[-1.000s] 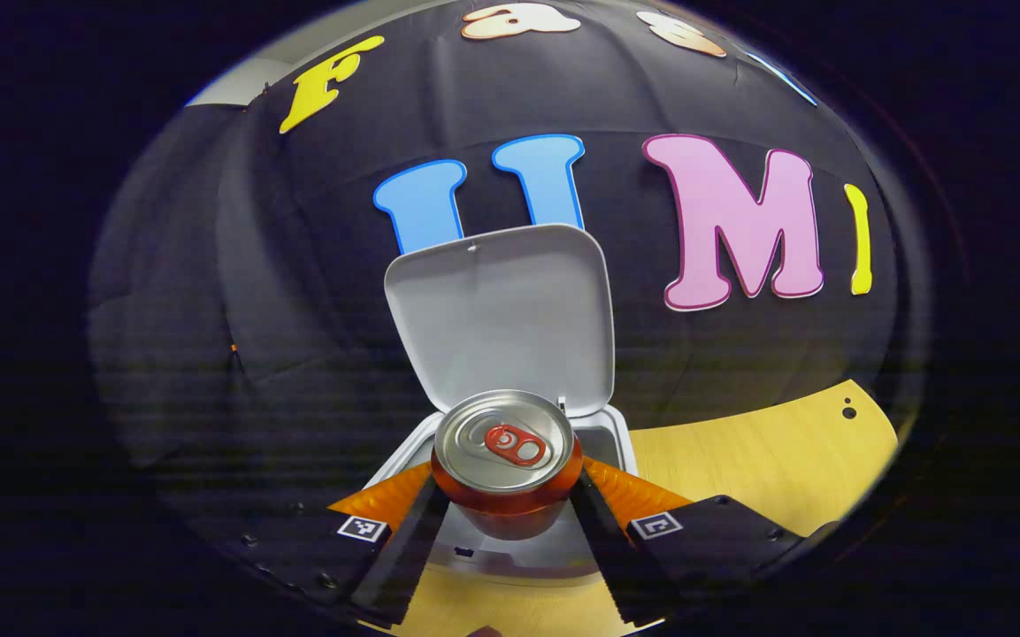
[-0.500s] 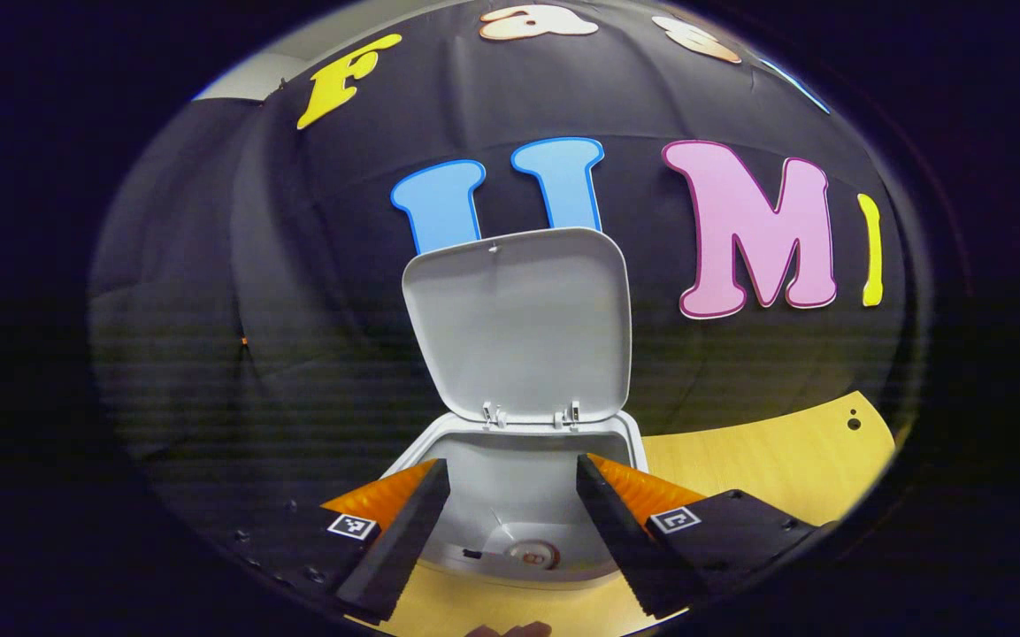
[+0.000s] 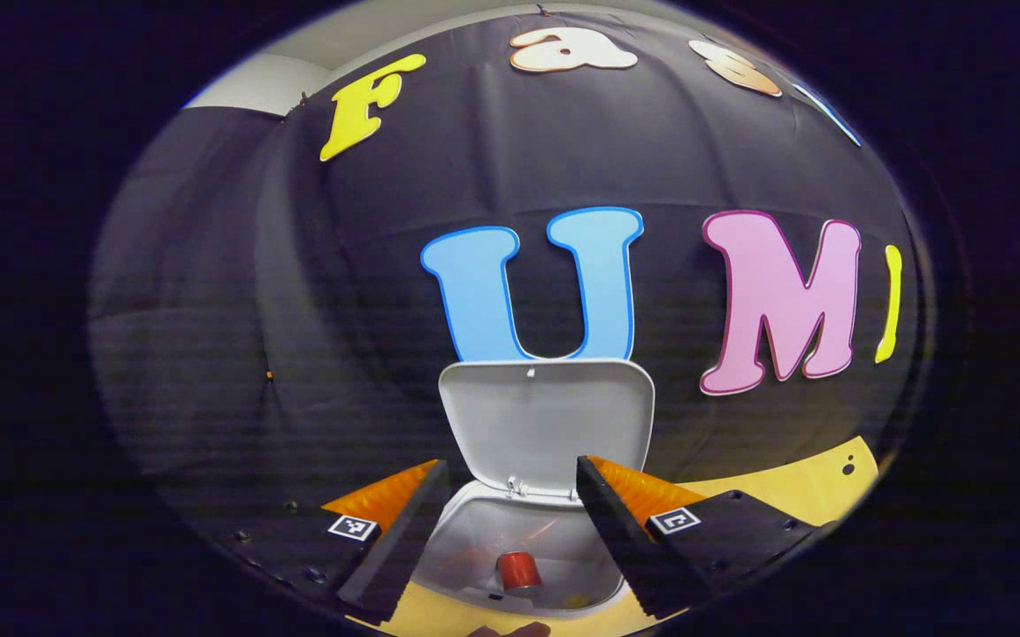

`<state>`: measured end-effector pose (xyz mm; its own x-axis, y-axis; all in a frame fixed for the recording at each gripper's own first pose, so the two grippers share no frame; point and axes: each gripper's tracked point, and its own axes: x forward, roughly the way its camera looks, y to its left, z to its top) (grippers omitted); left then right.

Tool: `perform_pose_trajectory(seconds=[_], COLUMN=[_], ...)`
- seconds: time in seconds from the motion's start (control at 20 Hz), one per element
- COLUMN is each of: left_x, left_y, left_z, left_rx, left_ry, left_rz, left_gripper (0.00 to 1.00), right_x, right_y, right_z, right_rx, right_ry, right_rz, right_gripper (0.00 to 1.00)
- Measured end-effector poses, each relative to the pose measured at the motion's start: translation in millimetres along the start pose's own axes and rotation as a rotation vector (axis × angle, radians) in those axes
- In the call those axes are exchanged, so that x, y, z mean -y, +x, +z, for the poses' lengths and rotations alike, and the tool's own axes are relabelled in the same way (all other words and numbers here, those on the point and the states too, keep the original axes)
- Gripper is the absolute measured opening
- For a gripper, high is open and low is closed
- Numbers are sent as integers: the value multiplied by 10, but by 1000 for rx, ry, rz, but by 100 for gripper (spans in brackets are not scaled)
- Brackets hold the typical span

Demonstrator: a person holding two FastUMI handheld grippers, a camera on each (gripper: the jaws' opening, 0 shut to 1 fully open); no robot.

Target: Press the lid of the desktop garbage bin to open it, pick up the crumpled paper on the desktop and throw it into the bin, then pick up the pop can on the desktop and drop it into the bin, and finally close the garbage bin lid.

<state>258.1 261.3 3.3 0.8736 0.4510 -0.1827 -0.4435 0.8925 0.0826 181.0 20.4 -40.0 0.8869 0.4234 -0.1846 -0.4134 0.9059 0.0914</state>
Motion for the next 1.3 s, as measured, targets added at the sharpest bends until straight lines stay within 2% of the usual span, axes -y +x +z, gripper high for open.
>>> perform_pose_trajectory(seconds=[0.25, 0.35, 0.5, 0.65, 0.75, 0.8, 0.85, 1.05, 1.3], left_x=[-89, -143, -71, 92, 161, 154, 148, 93, 79], left_y=[282, 476, 770, 926, 923, 916, 883, 635, 201], left_z=[547, 725, 835, 510, 437, 386, 362, -10, -554], left_rx=[79, 102, 112, 8, -9, -29, -37, -182, -304], left_ry=[-51, -37, 3, 36, -8, -7, 5, 18, 19], left_rz=[-7, -5, -41, -86, -114, -117, -118, -134, -205], left_gripper=[95, 95, 95, 95, 99, 97, 99, 99, 100], right_x=[119, 131, 122, 91, 33, 11, -18, -117, -252], right_y=[-177, -218, -249, -259, -250, -250, -248, -258, -222], right_z=[102, 88, 72, 55, 78, 87, 87, 85, 52], right_rx=[38, 36, 30, 20, 22, 22, 23, 22, 15], right_ry=[-19, 7, 16, 18, 33, 35, 37, 26, 57], right_rz=[-44, -73, -108, -137, -146, -150, -150, -141, -111], right_gripper=[97, 97, 97, 97, 97, 97, 97, 97, 97])
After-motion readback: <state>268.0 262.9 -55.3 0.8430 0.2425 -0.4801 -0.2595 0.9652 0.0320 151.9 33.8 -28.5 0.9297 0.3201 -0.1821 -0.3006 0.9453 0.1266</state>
